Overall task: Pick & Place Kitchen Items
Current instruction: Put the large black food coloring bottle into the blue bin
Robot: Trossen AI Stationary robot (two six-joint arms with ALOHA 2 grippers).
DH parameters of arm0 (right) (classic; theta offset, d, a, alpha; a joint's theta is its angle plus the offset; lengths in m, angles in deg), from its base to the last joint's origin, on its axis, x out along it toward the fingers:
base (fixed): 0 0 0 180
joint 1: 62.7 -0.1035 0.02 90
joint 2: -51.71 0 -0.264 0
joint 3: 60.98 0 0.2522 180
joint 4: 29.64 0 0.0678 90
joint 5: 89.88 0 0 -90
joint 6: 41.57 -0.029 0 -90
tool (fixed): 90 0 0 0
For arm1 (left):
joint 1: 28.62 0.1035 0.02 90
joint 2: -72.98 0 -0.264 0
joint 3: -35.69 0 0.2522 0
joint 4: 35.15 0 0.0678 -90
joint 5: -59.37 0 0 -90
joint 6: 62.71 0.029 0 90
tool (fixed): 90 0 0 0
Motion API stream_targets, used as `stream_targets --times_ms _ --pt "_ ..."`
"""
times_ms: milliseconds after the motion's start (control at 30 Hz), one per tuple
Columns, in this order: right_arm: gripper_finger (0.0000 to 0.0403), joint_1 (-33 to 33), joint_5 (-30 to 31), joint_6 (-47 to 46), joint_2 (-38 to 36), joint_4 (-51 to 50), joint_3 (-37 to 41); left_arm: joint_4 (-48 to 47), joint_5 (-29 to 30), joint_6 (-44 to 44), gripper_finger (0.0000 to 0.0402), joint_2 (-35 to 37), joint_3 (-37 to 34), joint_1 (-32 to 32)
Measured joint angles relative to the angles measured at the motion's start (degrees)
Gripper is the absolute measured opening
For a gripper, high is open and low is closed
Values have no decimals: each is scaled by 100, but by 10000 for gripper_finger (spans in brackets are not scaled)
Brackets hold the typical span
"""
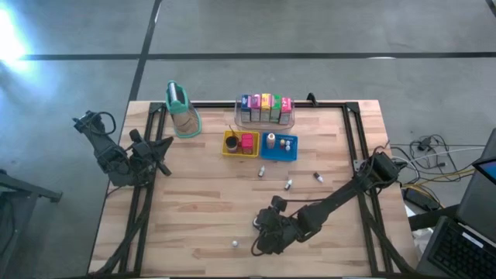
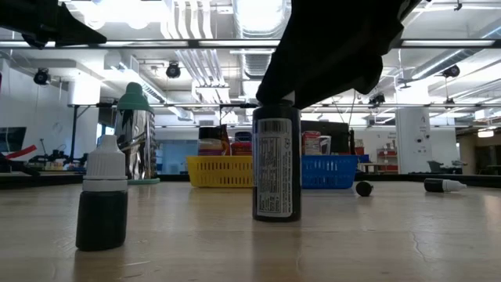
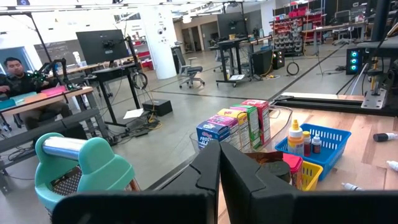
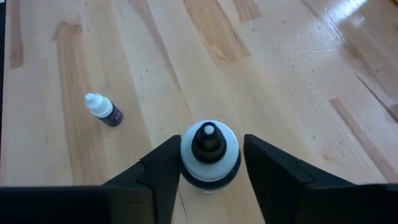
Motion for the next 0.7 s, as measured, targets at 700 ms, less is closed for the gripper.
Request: stream_targets --times_ms 700 --pt "122 -6 4 38 -1 20 0 2 0 0 14 -2 0 0"
